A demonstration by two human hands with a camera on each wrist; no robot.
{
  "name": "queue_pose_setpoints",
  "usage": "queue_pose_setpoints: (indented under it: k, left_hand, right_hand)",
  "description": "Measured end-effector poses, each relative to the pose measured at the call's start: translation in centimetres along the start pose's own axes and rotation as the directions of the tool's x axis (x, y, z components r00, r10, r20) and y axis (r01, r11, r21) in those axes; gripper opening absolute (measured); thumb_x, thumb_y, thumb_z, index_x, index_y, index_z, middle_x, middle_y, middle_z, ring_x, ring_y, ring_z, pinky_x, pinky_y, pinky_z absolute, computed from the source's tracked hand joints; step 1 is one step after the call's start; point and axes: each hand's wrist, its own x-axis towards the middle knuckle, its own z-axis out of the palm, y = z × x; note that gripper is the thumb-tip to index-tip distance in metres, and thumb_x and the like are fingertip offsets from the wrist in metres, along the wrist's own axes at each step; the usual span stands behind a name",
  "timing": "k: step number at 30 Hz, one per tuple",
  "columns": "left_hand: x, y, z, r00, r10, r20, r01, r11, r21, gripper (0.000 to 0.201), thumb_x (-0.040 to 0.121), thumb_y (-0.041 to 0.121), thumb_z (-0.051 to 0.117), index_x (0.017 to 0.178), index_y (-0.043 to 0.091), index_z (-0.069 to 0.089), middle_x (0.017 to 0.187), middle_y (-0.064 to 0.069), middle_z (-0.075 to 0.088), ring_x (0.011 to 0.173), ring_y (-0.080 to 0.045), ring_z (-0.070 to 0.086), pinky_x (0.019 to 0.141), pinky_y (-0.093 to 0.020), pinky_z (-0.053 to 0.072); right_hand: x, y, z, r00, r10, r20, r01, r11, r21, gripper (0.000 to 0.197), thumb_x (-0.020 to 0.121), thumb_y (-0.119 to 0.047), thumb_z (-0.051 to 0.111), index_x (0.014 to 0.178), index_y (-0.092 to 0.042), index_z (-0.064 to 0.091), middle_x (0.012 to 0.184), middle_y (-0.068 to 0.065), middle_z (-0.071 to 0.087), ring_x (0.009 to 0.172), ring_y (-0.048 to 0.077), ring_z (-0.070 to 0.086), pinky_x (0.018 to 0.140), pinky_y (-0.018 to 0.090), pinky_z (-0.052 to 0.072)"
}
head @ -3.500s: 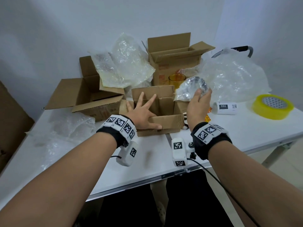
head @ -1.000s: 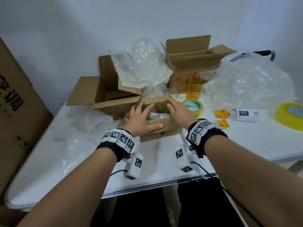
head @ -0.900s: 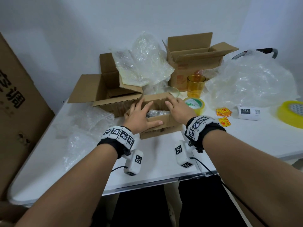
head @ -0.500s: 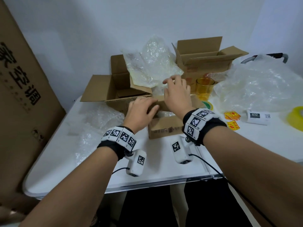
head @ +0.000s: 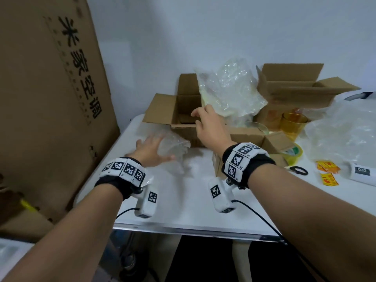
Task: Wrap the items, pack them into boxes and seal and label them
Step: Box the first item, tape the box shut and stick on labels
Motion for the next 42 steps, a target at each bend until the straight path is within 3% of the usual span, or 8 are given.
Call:
queue_pose_setpoints:
  k: [4, 10, 18, 26, 29, 32, 35, 42]
  left_hand:
    - [-1.3, 0.6, 2.2, 0.97, -0.067, 0.232, 0.03, 0.987, 0.161, 0.105, 0.081, 0.052, 0.072, 0.153, 0.045, -0.003, 0.162, -0.002, -0.019, 0.146, -0.048, -0.001, 0.115, -0.062, 0.02]
    - [-0.6, -0.7, 2.3, 0.997, -0.017, 0.069, 0.012, 0.998, 0.064, 0.052, 0.092, 0.006, 0.056, 0.138, 0.028, 0.045, 0.153, -0.007, 0.028, 0.13, -0.043, 0.035, 0.107, -0.047, 0.036]
    - [-1.5, -3.5, 0.2, 0.965, -0.163, -0.205, 0.065, 0.907, -0.415, 0.031, 0.081, -0.002, 0.046, 0.101, 0.014, 0.064, 0.116, -0.02, 0.059, 0.107, -0.041, 0.056, 0.08, -0.036, 0.048]
    - [-3.6, -2.4, -0.7, 0.701, -0.31, -0.642, -0.232, 0.752, -0.616, 0.02, 0.078, -0.002, 0.049, 0.086, 0.01, 0.063, 0.116, -0.02, 0.056, 0.11, -0.039, 0.052, 0.1, -0.045, 0.042]
    - [-4.8, -0.7, -1.9, 0.612, -0.309, -0.728, -0.385, 0.688, -0.615, 0.028, 0.074, -0.006, 0.047, 0.086, 0.012, 0.064, 0.111, -0.004, 0.05, 0.107, -0.025, 0.053, 0.098, -0.042, 0.045]
    - [-5.5, 1.0, -3.5, 0.572, -0.278, -0.772, -0.493, 0.635, -0.595, 0.036, 0.068, -0.009, 0.042, 0.081, 0.018, 0.063, 0.111, 0.002, 0.044, 0.106, -0.006, 0.049, 0.101, -0.026, 0.042]
    - [-6.3, 3.4, -5.4, 0.51, -0.193, -0.838, -0.587, 0.633, -0.504, 0.048, 0.069, -0.013, 0.046, 0.096, 0.022, 0.064, 0.116, 0.005, 0.041, 0.111, 0.012, 0.042, 0.098, -0.01, 0.036]
    - [-4.7, 8.1, -8.2, 0.479, -0.084, -0.874, -0.668, 0.61, -0.425, 0.079, 0.057, -0.02, 0.041, 0.125, 0.018, 0.053, 0.141, -0.006, 0.031, 0.13, -0.018, 0.042, 0.107, -0.025, 0.041]
  right_hand:
    - [-0.4, -0.2, 0.8, 0.999, -0.043, 0.027, 0.042, 0.999, 0.012, 0.027, 0.096, -0.012, 0.046, 0.12, -0.018, 0.056, 0.121, -0.001, 0.049, 0.098, 0.021, 0.057, 0.081, 0.044, 0.052]
    - [-0.6, -0.2, 1.6, 0.994, -0.063, 0.084, 0.059, 0.997, 0.051, 0.025, 0.097, -0.012, 0.046, 0.119, -0.018, 0.057, 0.12, -0.002, 0.047, 0.097, 0.019, 0.056, 0.082, 0.043, 0.051]
    - [0.0, -1.8, 2.5, 0.968, -0.059, 0.243, 0.006, 0.977, 0.213, 0.036, 0.099, -0.031, 0.051, 0.131, -0.015, 0.052, 0.127, 0.001, 0.05, 0.093, 0.014, 0.06, 0.092, 0.037, 0.049]
    - [-0.1, -4.5, 2.7, 0.913, -0.049, 0.406, -0.108, 0.928, 0.356, 0.085, 0.087, -0.06, 0.057, 0.153, -0.022, 0.018, 0.157, 0.005, 0.029, 0.133, 0.023, 0.044, 0.105, 0.037, 0.043]
    - [-0.2, -5.2, 2.4, 0.898, -0.048, 0.438, -0.205, 0.835, 0.51, 0.092, 0.087, -0.053, 0.063, 0.155, -0.025, 0.008, 0.157, 0.004, 0.026, 0.137, 0.021, 0.038, 0.084, 0.035, 0.058]
    - [0.2, -5.2, 1.8, 0.931, -0.057, 0.36, -0.233, 0.668, 0.707, 0.092, 0.086, -0.027, 0.073, 0.152, -0.019, 0.009, 0.135, -0.005, 0.048, 0.119, 0.008, 0.053, 0.087, 0.024, 0.053]
    - [1.0, -5.1, 0.0, 0.984, 0.022, 0.177, -0.148, 0.656, 0.74, 0.071, 0.086, -0.015, 0.07, 0.145, -0.025, 0.032, 0.132, -0.01, 0.051, 0.108, 0.008, 0.06, 0.094, 0.037, 0.053]
    - [2.4, -1.5, -5.6, 0.933, 0.293, -0.208, -0.054, 0.687, 0.725, 0.054, 0.091, 0.008, 0.044, 0.128, -0.031, 0.05, 0.115, -0.016, 0.054, 0.061, 0.009, 0.051, 0.054, 0.021, 0.046]
